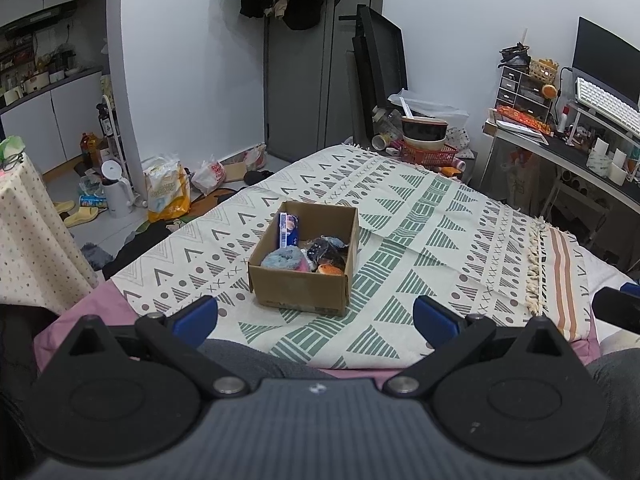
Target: Organize soft objects
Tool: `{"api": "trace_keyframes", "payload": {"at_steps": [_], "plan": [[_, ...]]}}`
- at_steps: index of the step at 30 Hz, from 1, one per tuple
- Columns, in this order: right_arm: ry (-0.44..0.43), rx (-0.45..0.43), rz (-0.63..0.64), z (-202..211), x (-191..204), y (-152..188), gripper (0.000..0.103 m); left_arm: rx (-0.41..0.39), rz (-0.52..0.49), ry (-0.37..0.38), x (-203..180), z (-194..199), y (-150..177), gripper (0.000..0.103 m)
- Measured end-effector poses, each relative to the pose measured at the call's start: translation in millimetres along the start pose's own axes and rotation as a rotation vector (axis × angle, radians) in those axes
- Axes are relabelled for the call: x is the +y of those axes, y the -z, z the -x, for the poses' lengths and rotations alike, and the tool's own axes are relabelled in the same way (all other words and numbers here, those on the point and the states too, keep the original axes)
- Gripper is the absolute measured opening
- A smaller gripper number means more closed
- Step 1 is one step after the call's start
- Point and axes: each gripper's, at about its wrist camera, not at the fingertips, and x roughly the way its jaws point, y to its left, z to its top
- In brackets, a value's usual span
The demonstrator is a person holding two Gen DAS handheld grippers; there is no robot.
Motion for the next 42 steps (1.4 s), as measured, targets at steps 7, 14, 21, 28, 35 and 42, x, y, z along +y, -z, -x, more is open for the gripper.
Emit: {"api": "trace_keyframes", "payload": {"at_steps": [7,14,21,28,35,42], "plan": [[0.018,0.003,0.02,1,4,1,0.103,-0.017,-0.015,0.008,-1,6,-2,0.103],[0.022,0.006,0.03,1,6,0,0.103,-0.018,-0.016,0.008,-2,7,-2,0.103],[0.027,0.013,0.028,0,7,0,0.103,-0.025,-0.022,0.012,-1,11,-6,0.103],[0.031,0.022,0.031,-1,9,0,0.103,-0.026,-0.022,0.013,-2,12,-6,0.103],[0.033,0.028,0.032,-4,9,2,0.103,-0.042,-0.038,0.021,-1,16,-9,0.103],[0.038,0.035,0.028,-8,8,4,0.103,-0.039,-0.041,0.024,-1,14,-6,0.103]]}}
